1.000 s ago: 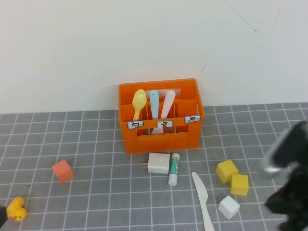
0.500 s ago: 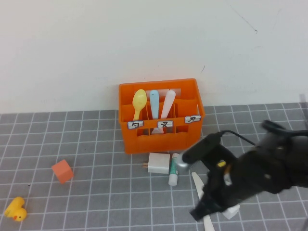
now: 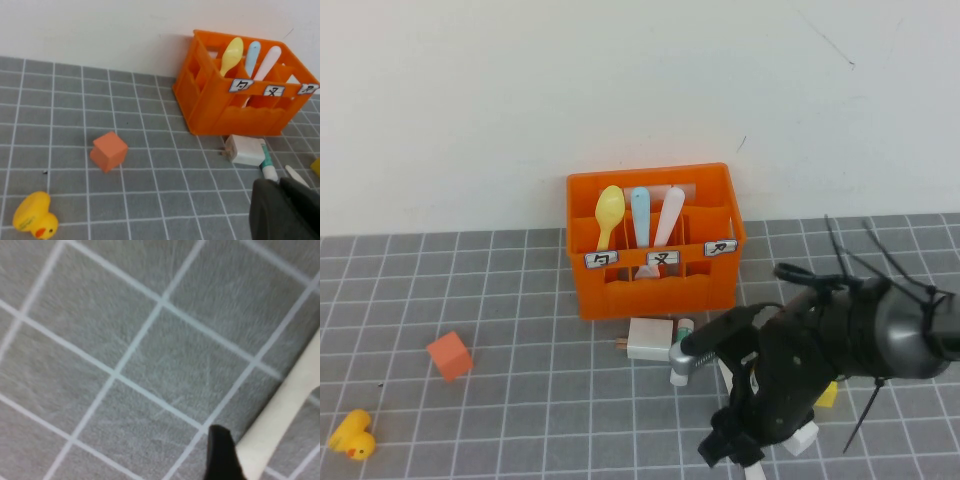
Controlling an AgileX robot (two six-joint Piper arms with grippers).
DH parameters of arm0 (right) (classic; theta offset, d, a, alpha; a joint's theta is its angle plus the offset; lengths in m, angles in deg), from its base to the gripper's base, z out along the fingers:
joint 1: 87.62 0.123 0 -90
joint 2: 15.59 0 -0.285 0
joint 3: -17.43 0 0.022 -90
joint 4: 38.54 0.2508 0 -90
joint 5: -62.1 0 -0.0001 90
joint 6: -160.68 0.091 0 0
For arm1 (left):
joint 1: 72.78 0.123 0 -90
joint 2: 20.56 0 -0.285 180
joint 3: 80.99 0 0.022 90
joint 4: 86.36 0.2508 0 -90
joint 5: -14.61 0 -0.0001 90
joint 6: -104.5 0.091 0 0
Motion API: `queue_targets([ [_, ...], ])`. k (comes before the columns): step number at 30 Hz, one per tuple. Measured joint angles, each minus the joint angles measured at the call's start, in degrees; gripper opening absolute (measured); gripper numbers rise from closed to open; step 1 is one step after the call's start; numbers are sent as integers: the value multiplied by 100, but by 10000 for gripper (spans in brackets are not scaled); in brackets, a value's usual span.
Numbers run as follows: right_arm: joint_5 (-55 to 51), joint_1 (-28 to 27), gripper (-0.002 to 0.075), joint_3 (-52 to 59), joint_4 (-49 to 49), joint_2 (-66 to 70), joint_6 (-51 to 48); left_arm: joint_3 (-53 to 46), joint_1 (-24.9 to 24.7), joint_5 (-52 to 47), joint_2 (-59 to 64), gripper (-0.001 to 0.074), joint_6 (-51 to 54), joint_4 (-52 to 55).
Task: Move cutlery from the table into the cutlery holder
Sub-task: Pick up the knife
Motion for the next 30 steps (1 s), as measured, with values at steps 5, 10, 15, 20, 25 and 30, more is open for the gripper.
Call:
queue_targets([
  [5,-62,0,413,0,-11,231,77,0,0,-2,501,0,-85,-108],
  [10,-62,0,413,-21,-11,288,89,0,0,96,1075,0,-98,-367],
  [15,-75,0,413,-72,-32,372,11,0,0,132,1180,0,-98,-443],
  [20,-193,0,356,-126,-47,422,-274,0,0,113,1180,0,-98,-443],
  [25,-366,-13,188,-159,-166,454,-685,0,0,113,1189,0,-86,-423],
  [30,-410,-13,143,-164,-166,448,-1051,0,0,113,1189,0,-86,-387],
])
